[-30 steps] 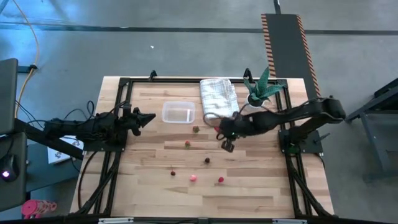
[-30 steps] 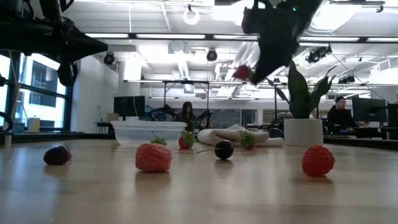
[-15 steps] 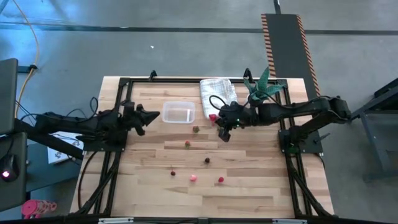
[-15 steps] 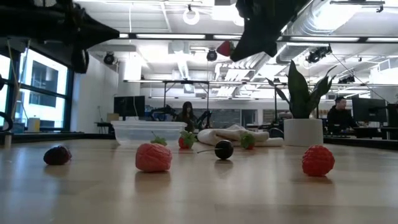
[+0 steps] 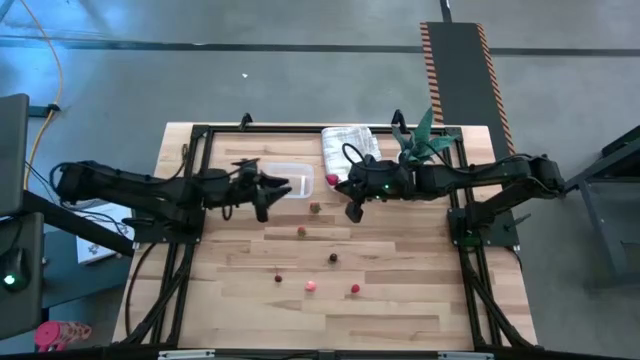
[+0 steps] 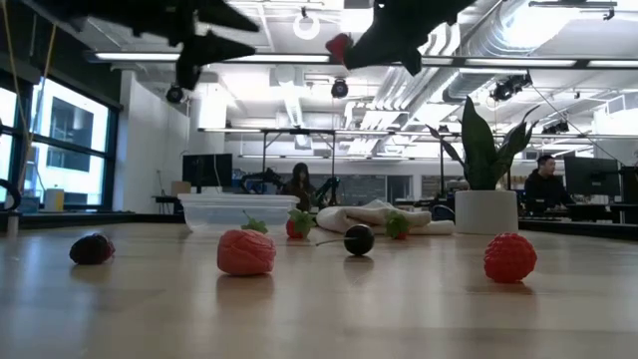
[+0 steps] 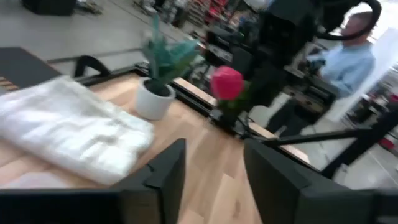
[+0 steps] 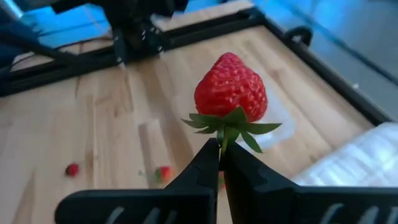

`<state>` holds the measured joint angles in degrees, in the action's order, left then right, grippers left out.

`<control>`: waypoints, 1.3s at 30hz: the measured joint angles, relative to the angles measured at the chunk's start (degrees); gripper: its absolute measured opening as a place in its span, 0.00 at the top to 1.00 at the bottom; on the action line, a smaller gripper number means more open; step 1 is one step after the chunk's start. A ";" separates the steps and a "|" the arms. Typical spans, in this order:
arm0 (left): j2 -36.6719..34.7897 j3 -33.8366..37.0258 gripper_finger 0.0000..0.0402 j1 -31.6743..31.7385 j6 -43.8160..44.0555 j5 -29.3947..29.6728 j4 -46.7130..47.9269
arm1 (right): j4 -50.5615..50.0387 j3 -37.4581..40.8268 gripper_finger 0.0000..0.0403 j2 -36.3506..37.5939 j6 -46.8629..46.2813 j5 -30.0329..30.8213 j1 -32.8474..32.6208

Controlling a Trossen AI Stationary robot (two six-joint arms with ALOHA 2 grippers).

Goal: Pick and placing Produce into tupperware
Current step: Put the red strawberry into the transparent bin

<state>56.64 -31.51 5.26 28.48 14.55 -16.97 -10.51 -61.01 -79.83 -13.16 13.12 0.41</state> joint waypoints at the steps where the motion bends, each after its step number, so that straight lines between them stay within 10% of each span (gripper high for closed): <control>1: 1.70 -1.64 0.58 0.00 -0.01 -1.10 -0.01 | 0.50 0.00 1.00 0.00 0.19 1.26 -0.01; 12: 19.05 -17.38 0.47 -0.02 -9.69 -5.73 0.35 | 2.17 0.00 1.00 0.00 1.70 15.66 -0.01; 24: 25.44 -23.68 0.49 0.00 -20.13 7.72 0.82 | 1.78 0.00 1.00 0.00 1.72 16.37 -0.18; 39: 26.90 -23.67 0.49 0.04 -20.62 7.54 0.26 | 4.40 -0.02 1.00 -0.02 1.70 15.87 -0.47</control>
<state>83.55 -55.18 5.30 7.86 22.09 -16.71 -6.11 -61.04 -79.85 -11.46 28.99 -0.06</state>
